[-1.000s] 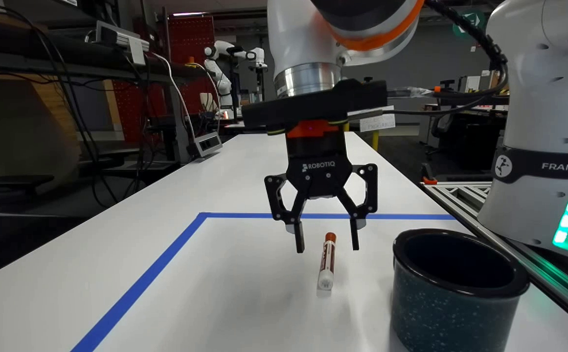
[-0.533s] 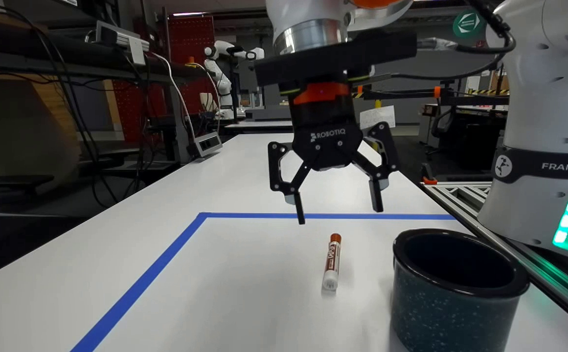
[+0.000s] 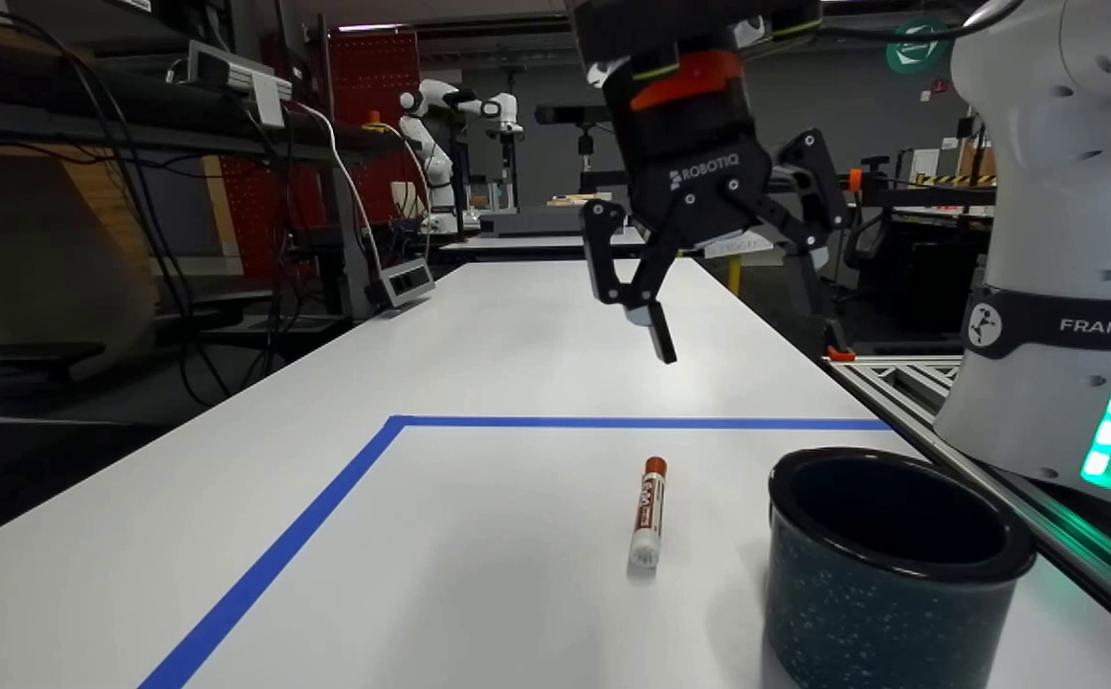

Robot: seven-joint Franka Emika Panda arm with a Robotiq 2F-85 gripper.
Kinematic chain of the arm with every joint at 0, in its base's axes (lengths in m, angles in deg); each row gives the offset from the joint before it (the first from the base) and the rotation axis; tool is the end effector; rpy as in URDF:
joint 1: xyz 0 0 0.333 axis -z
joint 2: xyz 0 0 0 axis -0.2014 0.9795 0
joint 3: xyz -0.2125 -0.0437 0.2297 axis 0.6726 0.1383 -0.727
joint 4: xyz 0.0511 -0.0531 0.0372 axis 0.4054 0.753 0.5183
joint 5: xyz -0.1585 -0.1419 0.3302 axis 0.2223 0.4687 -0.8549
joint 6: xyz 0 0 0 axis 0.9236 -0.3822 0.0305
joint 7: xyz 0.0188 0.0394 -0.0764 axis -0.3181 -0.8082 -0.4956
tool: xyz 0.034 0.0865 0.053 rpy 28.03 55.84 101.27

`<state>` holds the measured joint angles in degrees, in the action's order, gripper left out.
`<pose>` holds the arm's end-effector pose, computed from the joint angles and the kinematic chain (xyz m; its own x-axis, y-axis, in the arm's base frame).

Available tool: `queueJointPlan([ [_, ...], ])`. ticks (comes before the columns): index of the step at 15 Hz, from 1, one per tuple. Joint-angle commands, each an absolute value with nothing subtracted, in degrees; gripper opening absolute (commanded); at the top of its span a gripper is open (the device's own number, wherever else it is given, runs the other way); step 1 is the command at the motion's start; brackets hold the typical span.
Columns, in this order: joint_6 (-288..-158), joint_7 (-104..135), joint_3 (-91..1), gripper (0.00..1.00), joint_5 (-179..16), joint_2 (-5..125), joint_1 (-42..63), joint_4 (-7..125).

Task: Take the marker out of the mug.

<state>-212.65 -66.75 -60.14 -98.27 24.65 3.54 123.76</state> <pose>0.3325 0.1200 0.2996 0.1974 -0.9733 -0.1167 -0.9436 -0.2209 0.2465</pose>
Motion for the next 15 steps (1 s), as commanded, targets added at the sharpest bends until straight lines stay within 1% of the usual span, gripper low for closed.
queueJointPlan([
  [1,-206.65,-69.27,-62.52,1.00,-90.89,18.74,4.87,123.93],
  [3,-205.43,-72.74,-64.06,1.00,-85.91,16.84,6.14,123.86],
  [4,-207.59,-69.28,-62.25,1.00,-90.14,20.16,4.86,123.77],
  [7,-207.02,-71.22,-63.11,1.00,-87.38,18.53,5.57,123.75],
  [15,-206.91,-71.30,-63.22,1.00,-87.22,18.44,5.67,123.76],
])
